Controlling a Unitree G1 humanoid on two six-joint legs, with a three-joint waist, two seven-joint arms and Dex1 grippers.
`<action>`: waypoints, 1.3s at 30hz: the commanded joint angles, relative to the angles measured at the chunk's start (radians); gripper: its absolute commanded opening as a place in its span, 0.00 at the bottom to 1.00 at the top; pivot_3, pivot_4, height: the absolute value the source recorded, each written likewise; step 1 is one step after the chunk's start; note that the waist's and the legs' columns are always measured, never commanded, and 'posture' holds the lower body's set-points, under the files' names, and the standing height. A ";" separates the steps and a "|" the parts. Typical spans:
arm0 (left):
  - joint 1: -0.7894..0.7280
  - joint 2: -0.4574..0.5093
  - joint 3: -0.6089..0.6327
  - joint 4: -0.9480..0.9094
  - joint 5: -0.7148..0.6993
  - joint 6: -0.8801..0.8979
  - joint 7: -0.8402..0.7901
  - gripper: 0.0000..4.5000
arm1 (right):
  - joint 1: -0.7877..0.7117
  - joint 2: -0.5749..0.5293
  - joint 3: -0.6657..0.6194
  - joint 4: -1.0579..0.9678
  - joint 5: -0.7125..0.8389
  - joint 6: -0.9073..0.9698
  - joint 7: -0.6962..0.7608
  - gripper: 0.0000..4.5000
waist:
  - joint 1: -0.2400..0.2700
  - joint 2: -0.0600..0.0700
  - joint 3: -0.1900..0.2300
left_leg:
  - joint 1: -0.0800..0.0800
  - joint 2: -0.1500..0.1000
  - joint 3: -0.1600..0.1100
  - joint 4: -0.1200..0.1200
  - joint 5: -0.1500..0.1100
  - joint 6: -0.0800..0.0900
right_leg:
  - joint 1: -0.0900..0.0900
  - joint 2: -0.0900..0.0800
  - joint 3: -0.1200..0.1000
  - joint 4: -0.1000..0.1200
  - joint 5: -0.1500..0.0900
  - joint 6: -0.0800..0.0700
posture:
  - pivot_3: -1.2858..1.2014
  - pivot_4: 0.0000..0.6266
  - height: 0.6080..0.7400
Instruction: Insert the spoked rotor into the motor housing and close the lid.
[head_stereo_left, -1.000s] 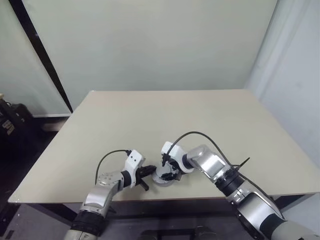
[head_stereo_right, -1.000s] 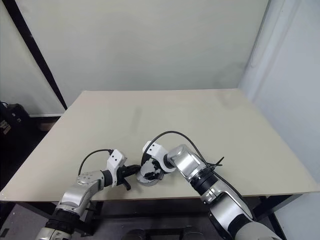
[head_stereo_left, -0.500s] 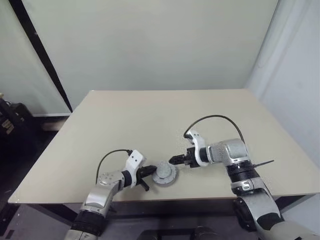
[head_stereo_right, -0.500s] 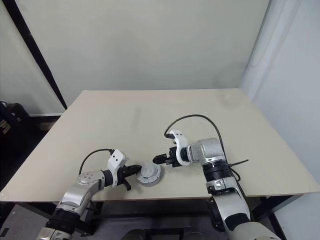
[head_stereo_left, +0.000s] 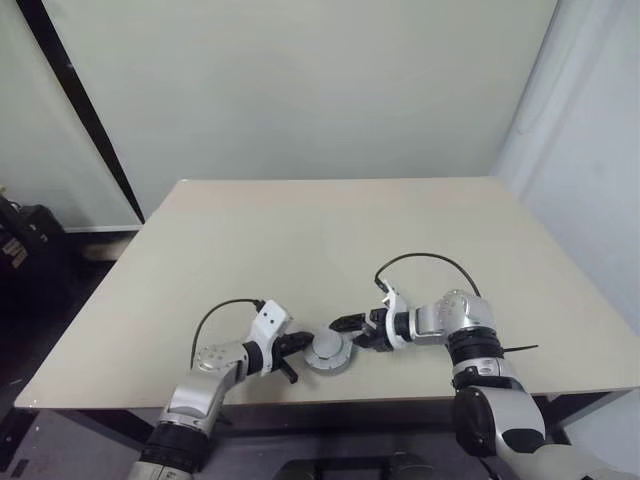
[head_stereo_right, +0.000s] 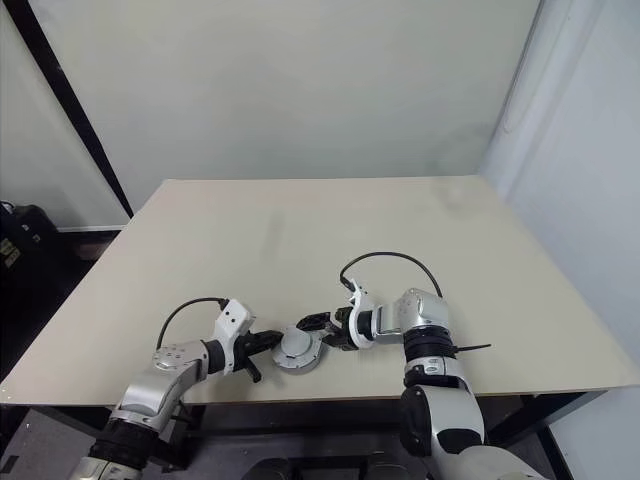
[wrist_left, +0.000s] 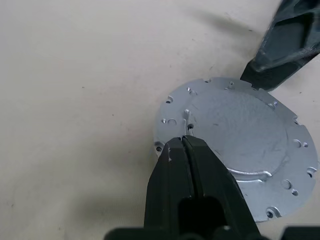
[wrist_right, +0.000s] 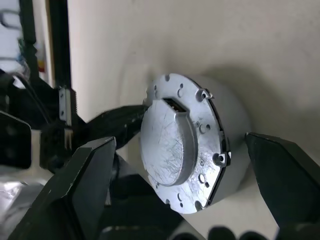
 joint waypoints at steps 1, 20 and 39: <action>0.020 0.001 -0.040 0.002 0.007 0.033 -0.019 0.00 | -0.017 0.020 -0.037 0.020 0.055 0.003 -0.013 1.00 | 0.000 0.000 0.000 | 0.000 0.000 0.000 0.000 0.000 0.000 | 0.000 0.000 0.000 0.000 0.000 0.000 | 0.52 0.00 1.00; 0.014 -0.003 -0.040 0.005 0.008 0.041 -0.011 0.00 | 0.029 0.072 -0.076 0.017 0.106 0.026 -0.044 1.00 | 0.000 0.000 0.000 | 0.001 0.001 0.000 -0.001 0.000 0.000 | 0.000 0.001 0.000 0.000 0.000 0.000 | 0.52 0.00 1.00; 0.012 -0.007 -0.034 0.008 0.014 0.042 -0.008 0.00 | 0.039 0.069 -0.098 0.019 0.138 0.035 -0.081 0.27 | -0.006 0.002 -0.001 | 0.002 0.002 0.000 -0.001 0.000 0.000 | 0.000 0.002 0.000 0.000 0.000 0.000 | 0.52 0.00 1.00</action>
